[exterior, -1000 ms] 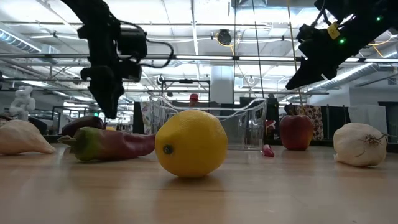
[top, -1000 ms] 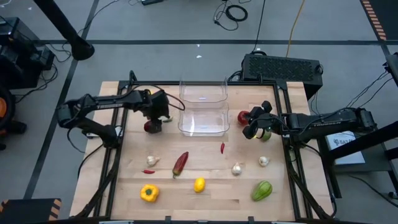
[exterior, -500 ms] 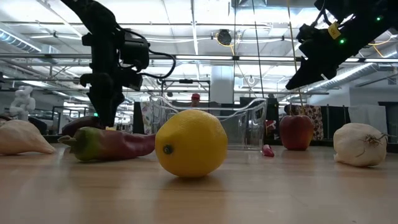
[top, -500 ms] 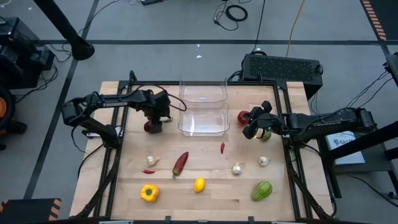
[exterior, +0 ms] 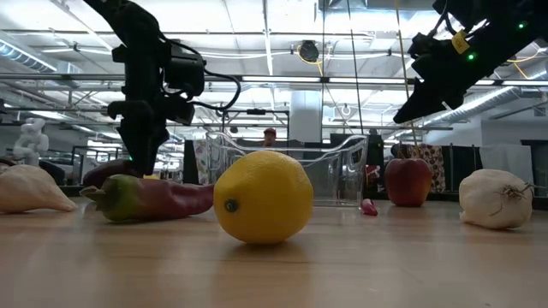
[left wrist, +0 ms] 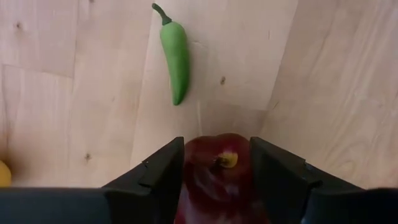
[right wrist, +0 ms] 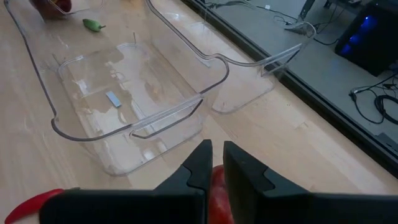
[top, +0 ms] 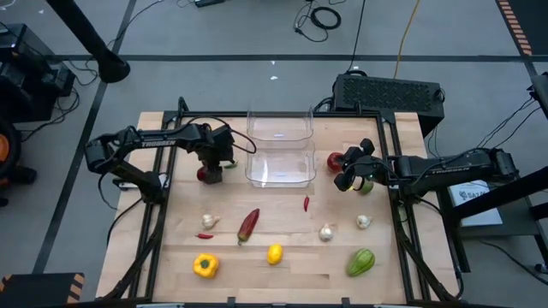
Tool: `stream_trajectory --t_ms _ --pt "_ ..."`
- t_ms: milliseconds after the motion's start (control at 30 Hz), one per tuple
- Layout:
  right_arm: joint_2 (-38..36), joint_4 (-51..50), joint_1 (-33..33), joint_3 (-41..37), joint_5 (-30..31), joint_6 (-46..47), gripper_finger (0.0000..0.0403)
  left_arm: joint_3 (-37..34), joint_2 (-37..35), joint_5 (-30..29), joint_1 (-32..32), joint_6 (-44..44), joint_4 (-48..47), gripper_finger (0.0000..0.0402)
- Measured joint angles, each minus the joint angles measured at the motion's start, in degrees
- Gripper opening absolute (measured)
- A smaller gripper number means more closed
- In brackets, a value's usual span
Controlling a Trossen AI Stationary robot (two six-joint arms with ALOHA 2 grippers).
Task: Sort produce into baskets
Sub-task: Put the left red apple into the top transparent bin
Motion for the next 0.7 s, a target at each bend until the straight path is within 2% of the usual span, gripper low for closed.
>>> stream_trajectory --t_ms 500,700 --pt "0.0 0.0 0.0 0.0 0.0 0.0 0.0032 0.0 0.0 0.4 0.0 1.5 -3.1 0.0017" --pt "0.0 0.0 0.0 0.0 0.0 0.0 0.0032 0.0 0.0 0.5 0.0 2.7 -3.1 0.0014"
